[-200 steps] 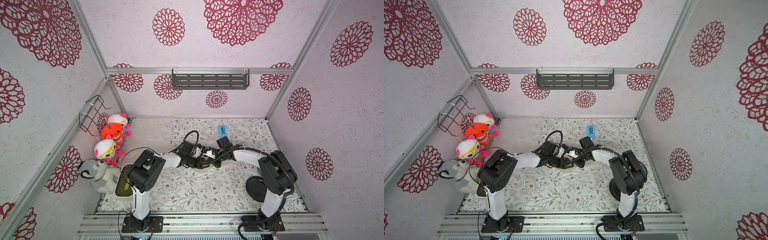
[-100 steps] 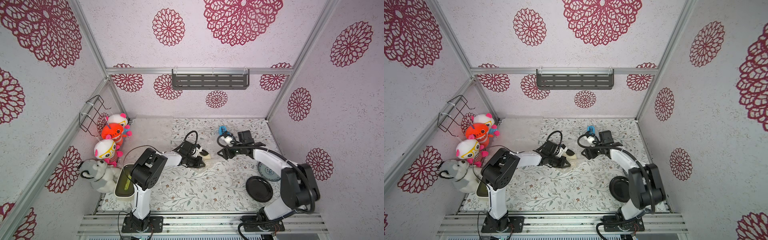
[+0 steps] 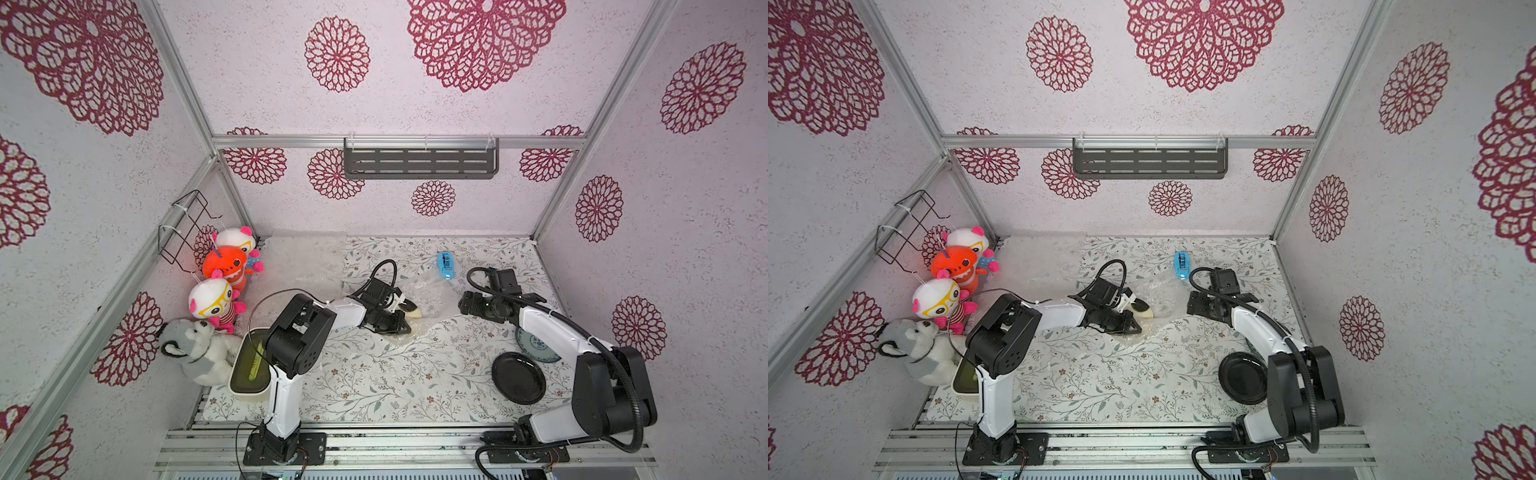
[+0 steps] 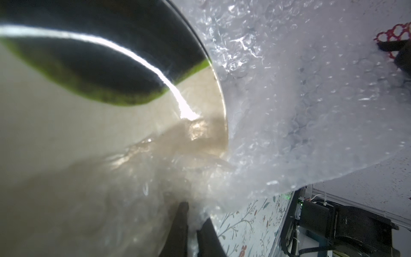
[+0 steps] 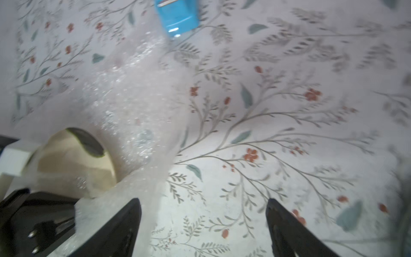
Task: Wrap dinner plates in bubble wrap
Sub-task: Wrap the plate in the bubble wrap.
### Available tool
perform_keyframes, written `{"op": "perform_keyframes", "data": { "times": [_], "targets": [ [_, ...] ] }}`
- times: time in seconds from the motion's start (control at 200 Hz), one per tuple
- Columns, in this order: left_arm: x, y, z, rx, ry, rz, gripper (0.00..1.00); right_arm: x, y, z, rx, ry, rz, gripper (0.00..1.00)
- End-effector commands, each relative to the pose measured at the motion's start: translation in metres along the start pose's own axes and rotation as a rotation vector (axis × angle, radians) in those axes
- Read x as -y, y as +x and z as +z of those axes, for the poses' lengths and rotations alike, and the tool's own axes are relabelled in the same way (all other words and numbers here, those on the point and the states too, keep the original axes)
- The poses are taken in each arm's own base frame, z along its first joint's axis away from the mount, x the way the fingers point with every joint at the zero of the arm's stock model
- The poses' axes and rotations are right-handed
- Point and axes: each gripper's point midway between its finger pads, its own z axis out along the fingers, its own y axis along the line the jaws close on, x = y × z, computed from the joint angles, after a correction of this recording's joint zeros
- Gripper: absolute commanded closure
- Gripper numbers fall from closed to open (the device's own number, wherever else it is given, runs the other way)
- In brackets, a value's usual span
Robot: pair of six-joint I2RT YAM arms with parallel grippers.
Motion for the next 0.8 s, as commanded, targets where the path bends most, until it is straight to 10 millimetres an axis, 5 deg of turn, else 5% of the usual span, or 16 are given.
{"op": "perform_keyframes", "data": {
  "times": [0.0,0.09,0.235,0.315,0.385,0.465,0.62,0.716,0.796],
  "targets": [
    [-0.019,0.011,0.006,-0.045,-0.042,-0.06,0.89,0.059,0.001,-0.026,0.106,0.156,0.207,0.09],
    [-0.019,0.009,0.007,-0.047,-0.039,-0.065,0.88,0.049,0.022,-0.021,0.051,0.056,0.115,0.15],
    [-0.016,0.008,0.006,-0.051,-0.031,-0.067,0.87,-0.08,0.06,-0.023,-0.126,-0.586,-0.053,0.26],
    [-0.017,0.008,0.006,-0.053,-0.036,-0.069,0.87,-0.137,0.068,-0.026,-0.151,-0.705,-0.206,0.33],
    [-0.016,0.009,0.006,-0.059,-0.034,-0.07,0.86,-0.156,0.059,-0.004,-0.137,-0.659,-0.202,0.47],
    [-0.018,0.011,0.006,-0.067,-0.037,-0.076,0.86,-0.149,0.043,0.035,-0.134,-0.551,-0.085,0.7],
    [-0.021,0.013,0.002,-0.072,-0.047,-0.092,0.86,-0.079,0.025,0.099,-0.137,-0.282,0.145,0.82],
    [-0.025,0.013,0.0,-0.07,-0.058,-0.113,0.86,-0.031,0.014,0.113,-0.112,-0.184,0.251,0.85],
    [-0.028,0.011,-0.001,-0.066,-0.062,-0.127,0.87,-0.012,0.009,0.103,-0.098,-0.126,0.21,0.81]
  ]
}}
